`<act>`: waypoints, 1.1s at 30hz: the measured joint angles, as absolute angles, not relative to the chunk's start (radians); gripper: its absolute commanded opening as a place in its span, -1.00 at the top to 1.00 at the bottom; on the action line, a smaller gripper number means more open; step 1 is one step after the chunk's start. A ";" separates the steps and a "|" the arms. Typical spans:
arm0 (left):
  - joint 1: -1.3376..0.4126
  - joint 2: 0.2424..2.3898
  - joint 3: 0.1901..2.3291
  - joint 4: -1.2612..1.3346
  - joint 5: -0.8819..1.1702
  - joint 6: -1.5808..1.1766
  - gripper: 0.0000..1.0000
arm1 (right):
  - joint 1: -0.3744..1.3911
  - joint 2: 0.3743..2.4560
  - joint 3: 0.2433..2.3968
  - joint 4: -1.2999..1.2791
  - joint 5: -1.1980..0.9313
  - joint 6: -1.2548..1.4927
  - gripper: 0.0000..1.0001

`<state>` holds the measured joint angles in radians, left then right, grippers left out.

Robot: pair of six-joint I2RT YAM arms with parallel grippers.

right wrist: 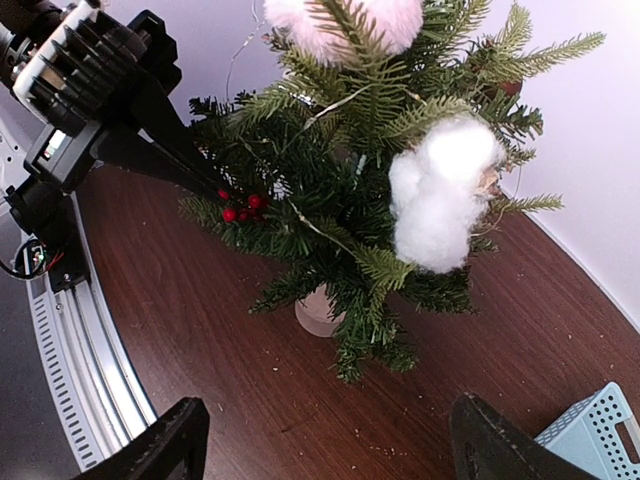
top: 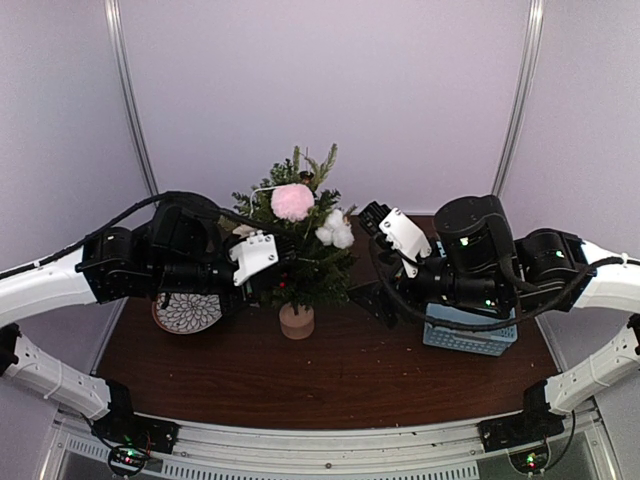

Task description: Decorate the small christmas tree

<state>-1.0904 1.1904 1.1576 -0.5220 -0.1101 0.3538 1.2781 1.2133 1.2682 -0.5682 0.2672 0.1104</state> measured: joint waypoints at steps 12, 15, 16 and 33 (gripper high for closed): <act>-1.090 1.237 1.158 -0.512 -0.136 0.371 1.00 | 1.274 1.213 1.268 -0.572 0.266 0.101 -0.74; -1.090 1.246 1.158 -0.503 -0.135 0.376 1.00 | 1.271 1.213 1.268 -0.572 0.266 0.101 -0.74; -1.090 1.248 1.158 -0.501 -0.136 0.377 1.00 | 1.269 1.213 1.268 -0.572 0.266 0.101 -0.74; -1.094 1.237 1.158 -0.490 -0.090 0.389 1.00 | 1.266 1.203 1.264 -0.574 0.266 0.101 -0.74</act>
